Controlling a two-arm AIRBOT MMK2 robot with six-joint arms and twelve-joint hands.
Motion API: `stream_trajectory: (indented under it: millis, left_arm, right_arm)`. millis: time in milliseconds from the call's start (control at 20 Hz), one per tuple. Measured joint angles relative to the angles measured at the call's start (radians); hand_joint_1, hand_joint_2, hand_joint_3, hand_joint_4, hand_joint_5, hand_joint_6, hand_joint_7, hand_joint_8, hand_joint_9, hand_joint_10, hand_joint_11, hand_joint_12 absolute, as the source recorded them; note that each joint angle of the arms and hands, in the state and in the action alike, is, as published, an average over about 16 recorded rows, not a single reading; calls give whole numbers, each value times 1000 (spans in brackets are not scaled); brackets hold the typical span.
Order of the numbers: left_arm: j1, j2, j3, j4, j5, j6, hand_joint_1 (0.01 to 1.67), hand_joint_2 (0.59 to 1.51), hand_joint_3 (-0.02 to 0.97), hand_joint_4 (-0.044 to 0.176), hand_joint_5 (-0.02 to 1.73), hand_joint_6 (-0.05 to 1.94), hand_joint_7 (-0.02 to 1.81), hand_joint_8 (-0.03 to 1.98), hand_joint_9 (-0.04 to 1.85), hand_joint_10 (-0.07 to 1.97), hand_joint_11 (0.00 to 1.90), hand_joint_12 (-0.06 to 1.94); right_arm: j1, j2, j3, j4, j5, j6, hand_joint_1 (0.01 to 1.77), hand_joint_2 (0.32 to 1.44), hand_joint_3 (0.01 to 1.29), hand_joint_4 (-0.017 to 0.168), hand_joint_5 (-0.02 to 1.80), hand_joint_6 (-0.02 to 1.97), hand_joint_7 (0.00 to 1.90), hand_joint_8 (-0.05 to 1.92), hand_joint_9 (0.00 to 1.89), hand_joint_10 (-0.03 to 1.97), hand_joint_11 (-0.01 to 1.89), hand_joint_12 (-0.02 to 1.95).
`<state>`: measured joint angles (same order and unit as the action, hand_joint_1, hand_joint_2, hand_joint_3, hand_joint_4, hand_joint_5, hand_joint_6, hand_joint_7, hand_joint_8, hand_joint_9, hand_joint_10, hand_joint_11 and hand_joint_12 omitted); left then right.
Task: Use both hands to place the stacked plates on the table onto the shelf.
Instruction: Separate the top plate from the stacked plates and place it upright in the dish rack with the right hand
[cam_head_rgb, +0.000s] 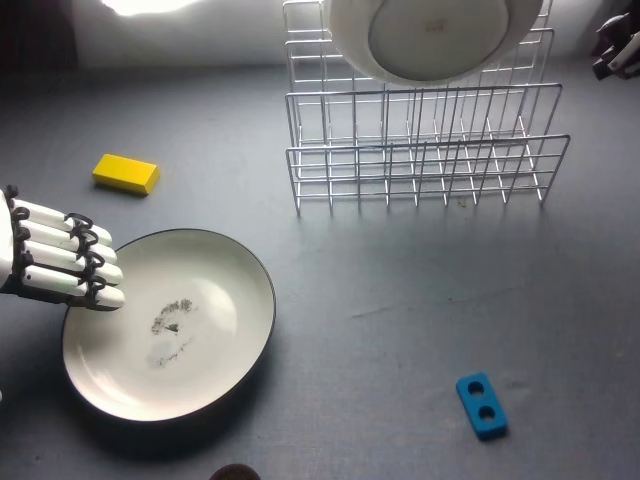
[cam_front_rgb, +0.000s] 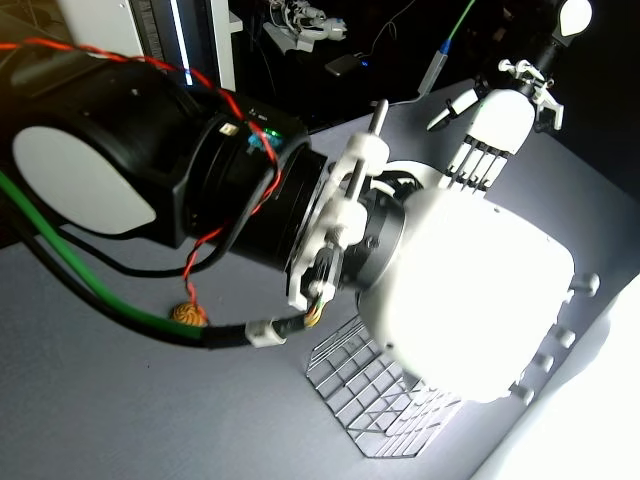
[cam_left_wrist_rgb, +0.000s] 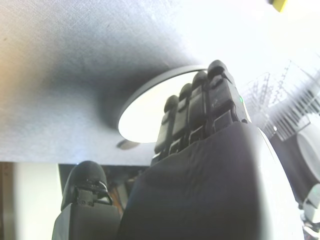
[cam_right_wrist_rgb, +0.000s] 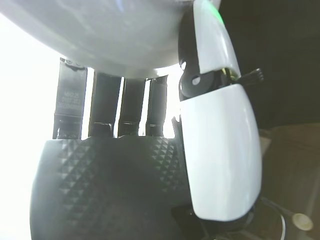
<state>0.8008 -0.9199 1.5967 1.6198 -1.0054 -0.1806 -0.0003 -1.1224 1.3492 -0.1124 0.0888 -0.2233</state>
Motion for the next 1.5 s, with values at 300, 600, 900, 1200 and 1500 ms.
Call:
stream_trajectory:
  millis: [300,600,900,1200,1500]
  left_arm:
    - [1,0,0,0,0,0,15,1105,22,1,19,4,16,8,12,-4,13,11]
    - [2,0,0,0,0,0,15,1108,21,2,20,4,18,7,12,-8,13,10]
    - [2,0,0,0,-1,0,15,1109,21,2,20,4,17,7,13,-4,13,11]
    - [2,0,1,0,-1,0,15,1107,22,2,20,3,16,8,14,-6,13,11]
    - [2,0,1,0,-1,0,15,1105,22,2,20,4,17,8,15,-3,13,11]
  right_arm:
    - [-10,-9,20,0,-10,18,1217,1028,15,-3,901,1002,1048,892,1253,21,883,919]
    - [-32,-24,40,1,-7,28,1217,1027,16,-3,915,968,1069,851,1247,21,885,906]
    - [-61,-42,67,2,-2,40,1217,1028,16,-3,924,939,1073,838,1239,20,880,905]
    - [-91,-63,94,3,7,49,1216,1028,16,-3,931,928,1082,830,1237,20,864,935]
    - [-119,-78,112,3,16,51,1216,1028,15,-3,937,924,1093,812,1239,20,849,967]
